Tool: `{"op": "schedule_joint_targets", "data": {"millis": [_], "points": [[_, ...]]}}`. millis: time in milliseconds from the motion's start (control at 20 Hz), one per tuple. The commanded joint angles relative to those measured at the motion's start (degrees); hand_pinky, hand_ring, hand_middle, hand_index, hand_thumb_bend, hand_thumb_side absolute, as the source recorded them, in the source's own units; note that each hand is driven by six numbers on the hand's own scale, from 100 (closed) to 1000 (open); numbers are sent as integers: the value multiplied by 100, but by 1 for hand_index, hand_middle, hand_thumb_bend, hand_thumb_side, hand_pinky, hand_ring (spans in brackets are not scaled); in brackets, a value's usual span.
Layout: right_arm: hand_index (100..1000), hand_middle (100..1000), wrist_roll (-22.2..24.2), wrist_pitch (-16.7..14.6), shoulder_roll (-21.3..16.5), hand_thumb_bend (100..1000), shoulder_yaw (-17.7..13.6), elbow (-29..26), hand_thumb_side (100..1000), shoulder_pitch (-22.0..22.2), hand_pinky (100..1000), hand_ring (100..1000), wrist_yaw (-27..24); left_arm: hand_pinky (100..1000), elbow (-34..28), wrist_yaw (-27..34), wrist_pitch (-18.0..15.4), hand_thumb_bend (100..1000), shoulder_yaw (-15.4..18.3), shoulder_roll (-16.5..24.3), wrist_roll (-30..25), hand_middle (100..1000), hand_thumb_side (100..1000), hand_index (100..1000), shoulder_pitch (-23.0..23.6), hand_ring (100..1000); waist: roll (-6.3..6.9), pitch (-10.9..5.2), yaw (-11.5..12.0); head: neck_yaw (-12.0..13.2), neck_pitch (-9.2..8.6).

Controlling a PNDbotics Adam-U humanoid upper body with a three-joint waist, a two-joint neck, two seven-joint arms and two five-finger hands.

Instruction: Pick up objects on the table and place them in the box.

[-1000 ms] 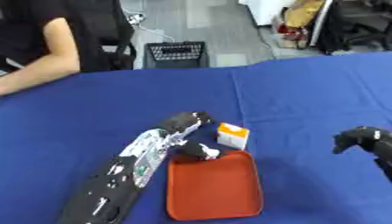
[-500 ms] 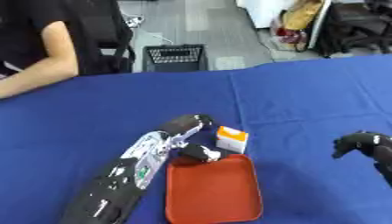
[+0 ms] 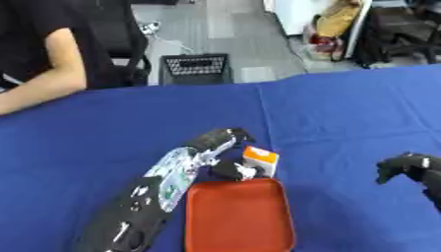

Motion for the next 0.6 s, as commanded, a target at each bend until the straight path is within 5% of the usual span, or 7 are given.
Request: {"op": "schedule_joint_targets", "data": {"millis": [50, 300, 600], "points": [[813, 658, 26, -6, -49, 100, -3, -79, 953, -100, 850, 627, -41, 979, 13, 42, -8, 545, 79, -35, 61, 867, 655, 894, -157, 825, -14, -56, -20, 71, -95], [813, 659, 31, -6, -45, 100, -1, -81, 953, -104, 850, 627, -48, 972, 102, 37, -54, 489, 93, -81, 118, 838, 624, 869, -176, 804, -14, -54, -29, 107, -118], [813, 659, 32, -3, -42, 100, -5, -77, 954, -101, 850, 627, -45, 831, 81, 40, 23, 100, 97, -64, 345, 627, 381, 693, -159, 593, -10, -58, -26, 114, -114]]}}
